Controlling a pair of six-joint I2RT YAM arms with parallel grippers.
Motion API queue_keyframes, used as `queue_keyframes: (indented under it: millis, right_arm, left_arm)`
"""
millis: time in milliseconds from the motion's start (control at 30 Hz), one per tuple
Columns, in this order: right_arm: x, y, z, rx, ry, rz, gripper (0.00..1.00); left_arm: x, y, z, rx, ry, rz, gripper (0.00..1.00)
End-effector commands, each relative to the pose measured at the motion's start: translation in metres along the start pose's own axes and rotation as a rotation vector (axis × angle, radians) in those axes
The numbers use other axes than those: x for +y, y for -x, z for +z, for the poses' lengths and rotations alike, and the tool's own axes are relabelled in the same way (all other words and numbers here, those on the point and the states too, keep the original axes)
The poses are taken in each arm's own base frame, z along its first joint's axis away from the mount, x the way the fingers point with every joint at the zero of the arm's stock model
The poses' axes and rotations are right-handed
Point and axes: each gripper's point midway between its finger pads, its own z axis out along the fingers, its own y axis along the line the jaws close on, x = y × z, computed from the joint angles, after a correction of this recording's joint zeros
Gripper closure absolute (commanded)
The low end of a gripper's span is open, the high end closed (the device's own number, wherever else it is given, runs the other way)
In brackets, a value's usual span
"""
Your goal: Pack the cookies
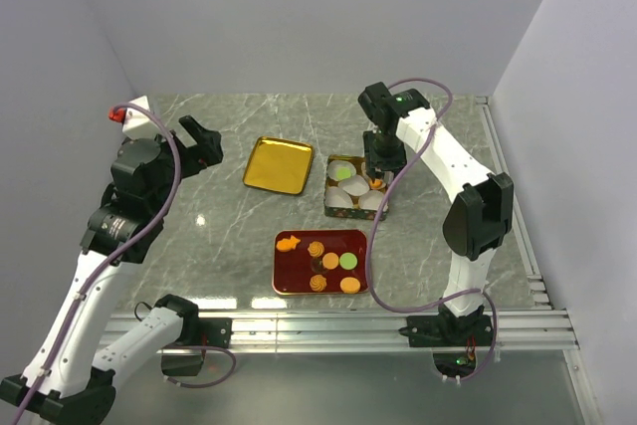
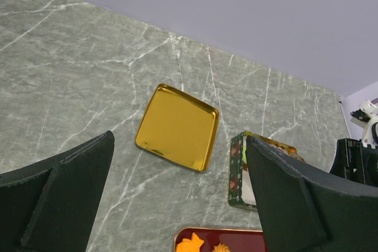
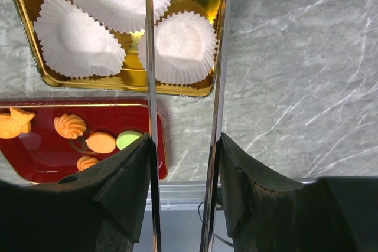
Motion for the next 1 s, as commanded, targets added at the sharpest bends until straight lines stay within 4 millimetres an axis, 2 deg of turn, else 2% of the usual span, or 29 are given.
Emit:
queue_keyframes:
  millis: [0, 200, 333, 433, 467, 500, 567, 600, 633, 667, 733, 767, 833, 967]
  right_arm:
    - [-0.002, 0.015, -0.024, -0.078, 0.021, 0.027, 0.46]
    - [0.007, 0.016, -0.047, -0.113, 0.072, 0.029, 0.46]
    - [0.023, 0.005, -0.063, -0.123, 0.141, 0.003, 0.46]
    - [0.043, -0.017, -0.074, -0.124, 0.183, -0.062, 0.46]
    - [0.058, -0.033, -0.074, -0.108, 0.197, -0.116, 0.46]
    - [0.064, -0.042, -0.082, -0.118, 0.219, -0.142, 0.46]
    - [0.078, -0.066, -0.079, -0.099, 0.23, -0.203, 0.46]
    - [0.091, -0.084, -0.086, -0.1, 0.255, -0.258, 0.46]
    - [0.094, -0.098, -0.079, -0.074, 0.253, -0.282, 0.46]
    - [0.101, -0.105, -0.078, -0.078, 0.265, -0.289, 0.46]
    - [0.115, -0.132, -0.081, -0.056, 0.307, -0.345, 0.46]
    - [0.117, -0.142, -0.076, -0.041, 0.309, -0.351, 0.45]
    - [0.121, -0.158, -0.069, -0.014, 0.3, -0.384, 0.46]
    - [0.124, -0.166, -0.062, -0.003, 0.263, -0.419, 0.45]
  left_arm:
    - [0.0, 0.001, -0.005, -0.01, -0.007, -0.016, 0.01]
    - [0.002, -0.003, -0.005, -0.007, -0.004, -0.016, 0.01]
    - [0.001, -0.005, -0.003, 0.001, -0.006, -0.014, 0.01]
    - [0.0, -0.006, -0.001, 0.007, -0.008, -0.011, 0.01]
    - [0.0, -0.006, -0.001, 0.007, -0.01, -0.01, 0.0]
    - [0.0, -0.006, 0.0, 0.007, -0.01, -0.01, 0.01]
    - [-0.001, -0.008, 0.003, 0.01, -0.013, -0.01, 0.01]
    - [-0.002, -0.008, 0.003, 0.012, -0.017, -0.01, 0.0]
    - [-0.003, -0.01, 0.006, 0.018, -0.019, -0.009, 0.01]
    - [-0.004, -0.009, 0.007, 0.017, -0.02, -0.009, 0.01]
    - [-0.005, -0.01, 0.009, 0.019, -0.024, -0.012, 0.01]
    - [-0.007, -0.011, 0.009, 0.02, -0.031, -0.014, 0.01]
    - [-0.008, -0.012, 0.011, 0.025, -0.033, -0.018, 0.01]
    - [-0.01, -0.014, 0.011, 0.031, -0.048, -0.02, 0.01]
